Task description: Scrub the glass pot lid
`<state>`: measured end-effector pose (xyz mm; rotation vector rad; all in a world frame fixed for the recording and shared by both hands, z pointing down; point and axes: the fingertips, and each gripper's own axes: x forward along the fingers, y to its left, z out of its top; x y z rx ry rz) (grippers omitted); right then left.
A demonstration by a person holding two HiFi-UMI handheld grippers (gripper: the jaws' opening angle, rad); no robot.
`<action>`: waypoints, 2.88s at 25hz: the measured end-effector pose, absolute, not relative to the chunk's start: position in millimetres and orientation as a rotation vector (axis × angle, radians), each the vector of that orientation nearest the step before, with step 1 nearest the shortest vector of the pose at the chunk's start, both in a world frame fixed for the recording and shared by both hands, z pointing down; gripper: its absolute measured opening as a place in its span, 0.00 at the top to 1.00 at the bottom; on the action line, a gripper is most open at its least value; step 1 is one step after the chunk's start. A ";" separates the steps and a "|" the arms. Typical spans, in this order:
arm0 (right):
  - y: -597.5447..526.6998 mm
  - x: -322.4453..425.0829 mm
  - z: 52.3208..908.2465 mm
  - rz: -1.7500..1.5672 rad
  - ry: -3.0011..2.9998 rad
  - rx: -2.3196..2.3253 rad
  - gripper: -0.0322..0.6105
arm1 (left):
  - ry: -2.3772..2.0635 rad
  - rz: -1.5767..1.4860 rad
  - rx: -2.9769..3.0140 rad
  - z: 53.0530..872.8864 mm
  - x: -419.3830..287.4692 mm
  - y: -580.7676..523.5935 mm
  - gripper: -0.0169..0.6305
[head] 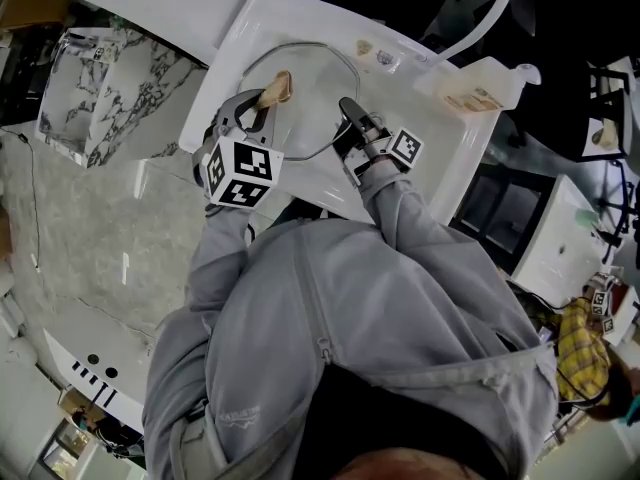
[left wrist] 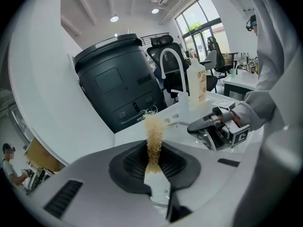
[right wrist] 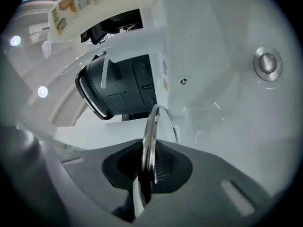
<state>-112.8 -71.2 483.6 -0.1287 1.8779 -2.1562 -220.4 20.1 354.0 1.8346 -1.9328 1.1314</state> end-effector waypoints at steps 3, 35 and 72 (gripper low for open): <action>-68.5 -109.2 494.1 -2.147 1.855 -0.076 0.91 | -1.914 1.134 1.828 361.7 -220.6 22.5 0.92; -80.2 -93.8 558.2 -2.113 2.502 -0.560 0.48 | -1.863 1.093 1.776 399.0 -235.7 34.8 0.92; -10.2 -232.4 494.7 -0.885 3.882 -0.094 0.68 | -1.157 1.791 1.838 521.9 -337.8 -19.6 0.92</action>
